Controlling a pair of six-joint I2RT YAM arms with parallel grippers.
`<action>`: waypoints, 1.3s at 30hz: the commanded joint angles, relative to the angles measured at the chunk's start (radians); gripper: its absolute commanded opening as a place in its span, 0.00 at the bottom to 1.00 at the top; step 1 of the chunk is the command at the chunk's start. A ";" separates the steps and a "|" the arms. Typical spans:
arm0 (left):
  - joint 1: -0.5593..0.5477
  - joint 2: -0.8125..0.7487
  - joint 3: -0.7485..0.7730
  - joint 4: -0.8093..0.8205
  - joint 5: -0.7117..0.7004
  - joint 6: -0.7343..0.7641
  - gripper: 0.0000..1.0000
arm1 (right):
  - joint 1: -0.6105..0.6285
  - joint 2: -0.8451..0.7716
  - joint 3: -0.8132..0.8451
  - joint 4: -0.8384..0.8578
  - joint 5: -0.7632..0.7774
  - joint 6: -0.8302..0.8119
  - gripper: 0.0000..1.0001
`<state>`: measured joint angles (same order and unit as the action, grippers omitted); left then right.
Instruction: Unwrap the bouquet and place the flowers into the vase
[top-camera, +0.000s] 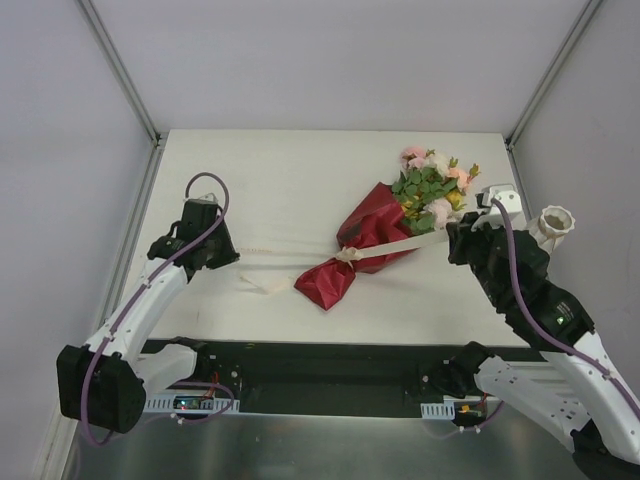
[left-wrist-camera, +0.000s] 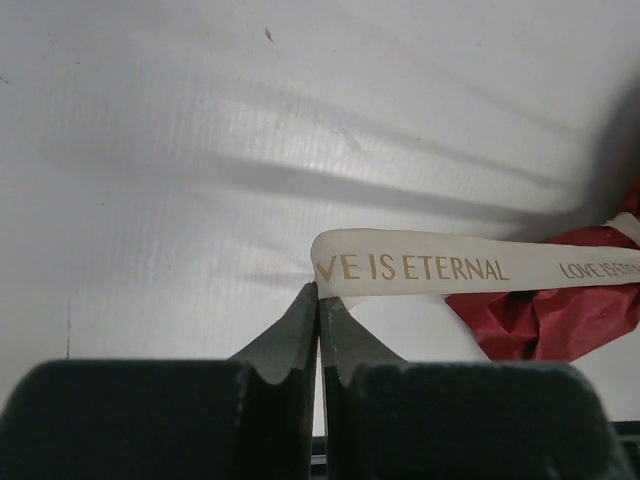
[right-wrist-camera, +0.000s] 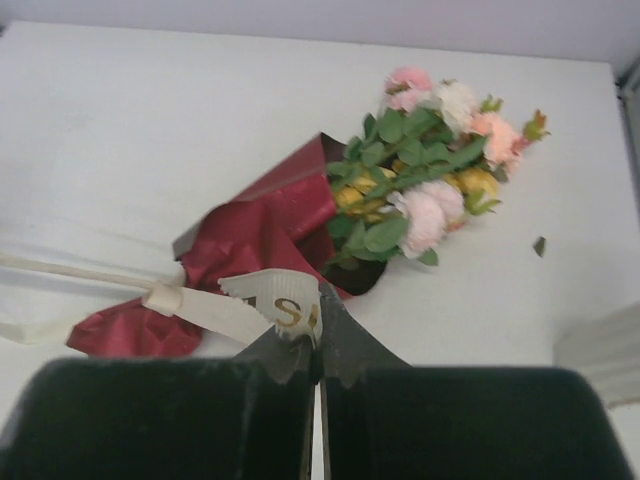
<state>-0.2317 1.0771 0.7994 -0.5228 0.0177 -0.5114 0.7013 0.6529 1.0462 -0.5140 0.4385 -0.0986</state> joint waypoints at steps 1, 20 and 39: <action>0.006 -0.072 0.015 -0.005 0.024 -0.039 0.00 | -0.008 -0.056 -0.009 -0.150 0.187 -0.030 0.01; 0.022 -0.204 0.156 -0.065 -0.140 -0.012 0.00 | -0.010 -0.364 0.052 -0.348 0.243 -0.012 0.01; 0.020 -0.137 0.487 -0.062 -0.001 0.060 0.00 | -0.010 -0.336 0.042 -0.336 -0.005 0.085 0.01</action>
<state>-0.2203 0.8478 1.2404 -0.5884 -0.1009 -0.4568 0.6952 0.2913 1.0939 -0.8867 0.6056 -0.0761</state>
